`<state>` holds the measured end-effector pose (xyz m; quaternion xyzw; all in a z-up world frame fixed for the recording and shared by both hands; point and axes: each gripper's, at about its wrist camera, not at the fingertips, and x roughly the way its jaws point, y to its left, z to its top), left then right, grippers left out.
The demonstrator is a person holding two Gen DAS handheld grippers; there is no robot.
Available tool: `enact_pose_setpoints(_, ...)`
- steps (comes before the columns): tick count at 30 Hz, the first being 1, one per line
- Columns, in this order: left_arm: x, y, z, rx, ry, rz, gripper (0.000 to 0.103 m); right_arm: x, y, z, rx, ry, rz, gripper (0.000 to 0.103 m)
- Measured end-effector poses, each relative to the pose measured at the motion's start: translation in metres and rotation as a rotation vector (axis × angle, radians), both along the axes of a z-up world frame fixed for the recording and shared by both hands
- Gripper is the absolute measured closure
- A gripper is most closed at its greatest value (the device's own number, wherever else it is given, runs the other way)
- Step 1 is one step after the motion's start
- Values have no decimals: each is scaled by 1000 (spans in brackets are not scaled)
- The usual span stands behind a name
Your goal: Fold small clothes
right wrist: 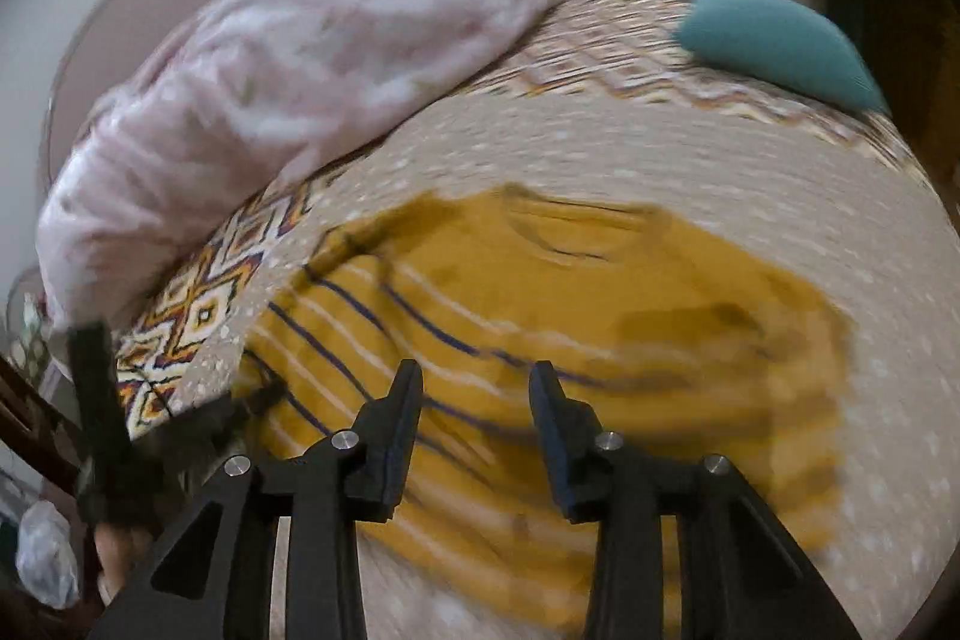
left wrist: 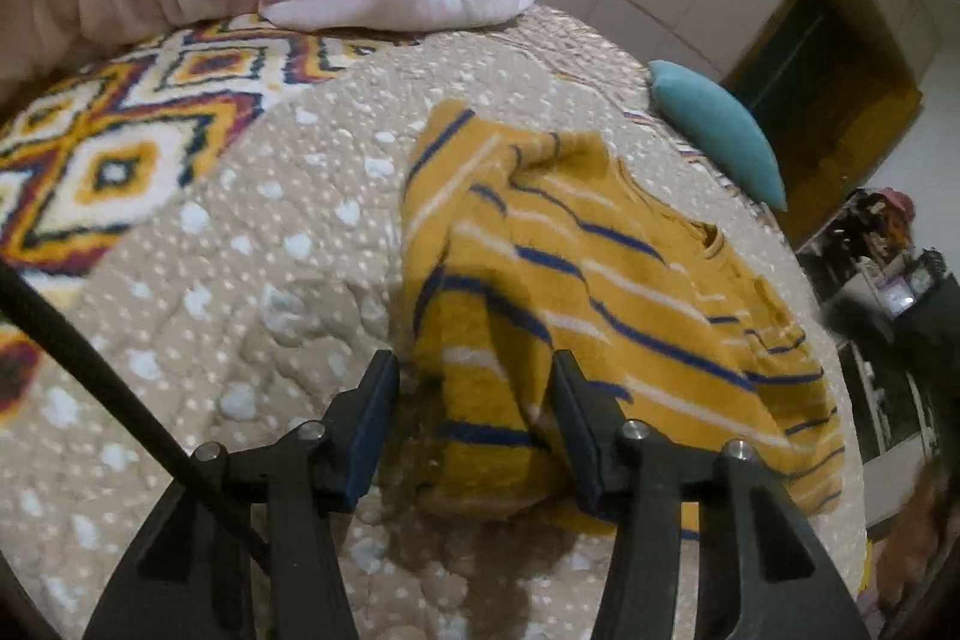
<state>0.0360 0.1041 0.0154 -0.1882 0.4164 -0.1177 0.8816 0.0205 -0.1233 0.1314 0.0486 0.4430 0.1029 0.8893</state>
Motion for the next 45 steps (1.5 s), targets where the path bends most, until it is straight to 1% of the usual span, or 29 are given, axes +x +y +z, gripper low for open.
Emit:
enact_pose_setpoints(3, 1, 11, -1, -77, 11, -27, 53, 53, 54, -20, -64, 44, 63, 68)
enact_pose_setpoints(6, 1, 19, -1, -111, 7, -60, 53, 109, 93, -45, -142, 94, 66, 68)
enact_pose_setpoints(9, -1, 27, -1, -157, 23, -89, 53, 156, 126, -76, -207, 179, 76, 70)
enact_pose_setpoints(11, -4, 32, 3, -155, 8, -95, 53, 173, 144, -89, -248, 201, 89, 70)
enact_pose_setpoints(12, -4, 34, 6, -154, 2, -94, 53, 180, 154, -91, -298, 184, 86, 72)
enact_pose_setpoints(13, -4, 37, 8, -160, -5, -89, 53, 184, 160, -91, -319, 170, 90, 73)
enact_pose_setpoints(15, -4, 46, 11, -182, -10, -72, 53, 191, 169, -91, -346, 164, 104, 73)
enact_pose_setpoints(17, -3, 58, 10, -214, 0, -45, 53, 191, 170, -86, -346, 174, 112, 73)
enact_pose_setpoints(19, -3, 73, 8, -244, 14, -2, 53, 180, 167, -67, -290, 131, 112, 72)
enact_pose_setpoints(21, -2, 91, 6, -263, 21, 58, 53, 156, 158, -46, -225, 89, 111, 64)
enact_pose_setpoints(23, -1, 106, 4, -276, 26, 114, 53, 133, 156, -34, -196, 82, 151, 59)
enact_pose_setpoints(27, -2, 130, 3, -291, 33, 204, 53, 77, 164, -30, -200, 97, 274, 47)
enact_pose_setpoints(30, -1, 141, 1, -292, 34, 246, 53, 36, 174, -33, -190, 84, 346, 46)
enact_pose_setpoints(32, -2, 148, -1, -293, 34, 262, 53, 6, 187, -36, -226, 35, 413, 46)
enact_pose_setpoints(34, -3, 155, -2, -297, 36, 276, 53, -23, 199, -43, -312, -27, 493, 46)
enact_pose_setpoints(35, -4, 156, -1, -301, 36, 279, 53, -29, 203, -49, -349, -42, 524, 47)
enact_pose_setpoints(36, -5, 158, -1, -305, 36, 282, 53, -39, 210, -57, -428, -68, 561, 49)
enact_pose_setpoints(37, -5, 159, -1, -307, 35, 283, 53, -46, 218, -67, -533, -103, 581, 52)
enact_pose_setpoints(38, -6, 160, -1, -307, 34, 285, 53, -47, 222, -78, -631, -126, 587, 65)
enact_pose_setpoints(39, -6, 161, 0, -306, 31, 287, 53, -47, 227, -90, -723, -139, 590, 83)
enact_pose_setpoints(40, -7, 163, 2, -302, 26, 293, 53, -44, 229, -99, -779, -138, 588, 87)
enact_pose_setpoints(41, -9, 164, 3, -300, 23, 299, 53, -39, 230, -104, -796, -123, 580, 89)
enact_pose_setpoints(42, -11, 166, 4, -299, 18, 305, 53, -34, 231, -102, -766, -103, 560, 91)
enact_pose_setpoints(44, -15, 175, 7, -300, 5, 331, 53, -24, 237, -87, -651, -73, 526, 94)
enact_pose_setpoints(45, -18, 181, 7, -301, -2, 349, 53, -20, 241, -77, -571, -62, 519, 94)
